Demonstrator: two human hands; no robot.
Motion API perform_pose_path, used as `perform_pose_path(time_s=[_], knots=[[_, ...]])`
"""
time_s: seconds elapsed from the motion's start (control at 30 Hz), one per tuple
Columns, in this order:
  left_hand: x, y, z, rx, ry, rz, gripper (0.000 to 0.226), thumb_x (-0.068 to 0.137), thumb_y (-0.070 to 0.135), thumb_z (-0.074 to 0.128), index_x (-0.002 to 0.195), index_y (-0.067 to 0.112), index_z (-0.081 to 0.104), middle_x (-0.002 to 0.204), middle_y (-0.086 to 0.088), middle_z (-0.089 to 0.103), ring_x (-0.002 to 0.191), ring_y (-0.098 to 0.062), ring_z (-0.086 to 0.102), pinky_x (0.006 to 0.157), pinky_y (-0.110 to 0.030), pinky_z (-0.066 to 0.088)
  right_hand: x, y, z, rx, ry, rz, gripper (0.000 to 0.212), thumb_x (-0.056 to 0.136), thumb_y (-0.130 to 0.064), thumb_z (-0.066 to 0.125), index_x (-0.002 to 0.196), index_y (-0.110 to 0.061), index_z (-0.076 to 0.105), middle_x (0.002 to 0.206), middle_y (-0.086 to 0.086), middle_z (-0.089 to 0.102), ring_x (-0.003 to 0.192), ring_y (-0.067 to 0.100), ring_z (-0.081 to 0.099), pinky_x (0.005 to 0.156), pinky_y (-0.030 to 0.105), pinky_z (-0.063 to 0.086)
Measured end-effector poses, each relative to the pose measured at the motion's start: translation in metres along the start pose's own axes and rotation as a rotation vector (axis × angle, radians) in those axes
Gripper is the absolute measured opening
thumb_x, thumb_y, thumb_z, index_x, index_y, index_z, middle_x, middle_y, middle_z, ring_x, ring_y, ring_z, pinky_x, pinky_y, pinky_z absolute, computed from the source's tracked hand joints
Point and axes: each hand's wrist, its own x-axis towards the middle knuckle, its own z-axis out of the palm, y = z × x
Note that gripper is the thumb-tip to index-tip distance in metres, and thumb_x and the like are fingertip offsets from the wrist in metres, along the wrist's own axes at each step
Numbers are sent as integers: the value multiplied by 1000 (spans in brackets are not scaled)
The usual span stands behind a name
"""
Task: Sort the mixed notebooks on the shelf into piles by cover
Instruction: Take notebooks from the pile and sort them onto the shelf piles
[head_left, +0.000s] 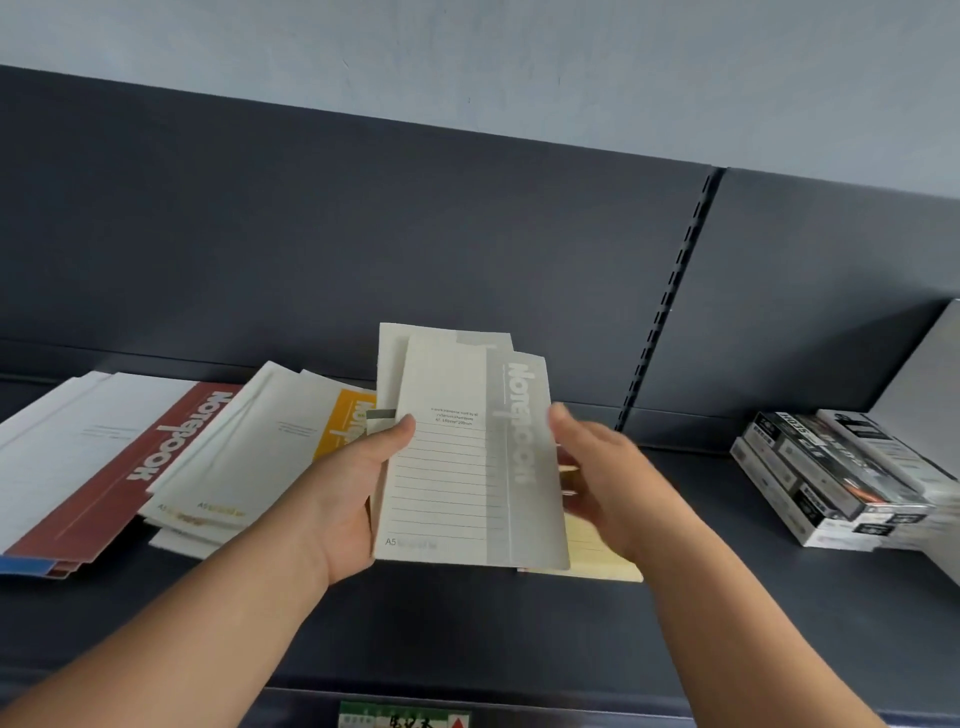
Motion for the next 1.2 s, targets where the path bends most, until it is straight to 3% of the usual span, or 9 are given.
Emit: perform_pose_path(time_s=[0.07, 0.2, 0.33, 0.6, 0.73, 0.87, 1.03, 1.2], knots=[[0, 1, 1, -19, -4, 9, 30, 95, 36, 53, 112, 19, 72, 107, -10, 75, 99, -33, 70, 82, -47, 55, 2, 4, 11, 23, -81, 54, 26, 92, -27, 68, 111, -10, 65, 104, 5, 76, 95, 26, 73, 85, 43, 59], [2, 2, -7, 5, 45, 47, 27, 99, 21, 46, 116, 16, 67, 112, -13, 72, 104, -33, 66, 87, -47, 51, 8, 10, 10, 97, 59, 45, 16, 90, -11, 69, 105, -11, 65, 102, 8, 76, 94, 31, 72, 86, 52, 58], [5, 7, -21, 54, 83, 71, 26, 99, 16, 48, 119, 19, 65, 114, -11, 72, 109, -33, 63, 89, -51, 50, 12, 6, 2, 193, 104, 43, 16, 93, -9, 65, 108, -15, 64, 104, 5, 75, 96, 31, 70, 84, 53, 56], [-3, 19, -30, 88, 76, 153, 33, 84, 15, 68, 117, 21, 68, 109, -7, 74, 106, -32, 67, 95, -54, 49, 6, 3, 40, 118, -132, 63, 29, 86, 0, 70, 113, -9, 63, 102, 8, 77, 95, 31, 74, 86, 47, 58], [-5, 28, -41, 13, 94, 115, 26, 92, 28, 63, 117, 22, 67, 107, -8, 75, 106, -33, 67, 96, -53, 50, 9, -3, 43, 89, -109, 25, 32, 85, -1, 71, 114, -9, 63, 103, 7, 77, 98, 33, 72, 92, 52, 55], [-5, 32, -40, 120, 83, 91, 23, 95, 17, 60, 116, 20, 67, 106, -10, 75, 103, -33, 68, 92, -53, 52, 8, -9, 36, 106, -78, 12, 30, 84, 0, 71, 113, -7, 65, 103, 9, 77, 97, 33, 72, 88, 50, 56], [3, 26, -19, 89, 214, 218, 16, 93, 11, 61, 97, 26, 67, 95, -3, 74, 92, -26, 67, 72, -38, 55, 2, 0, 16, 268, 81, 43, 21, 88, -3, 68, 108, -11, 66, 101, 6, 77, 93, 30, 71, 74, 45, 55], [12, 12, 12, -90, 238, 251, 17, 91, 11, 63, 98, 27, 66, 99, -1, 73, 95, -25, 67, 83, -44, 55, -11, 20, 10, 576, 74, 123, 26, 95, -3, 57, 119, -12, 60, 102, 5, 77, 95, 24, 71, 74, 43, 56]])
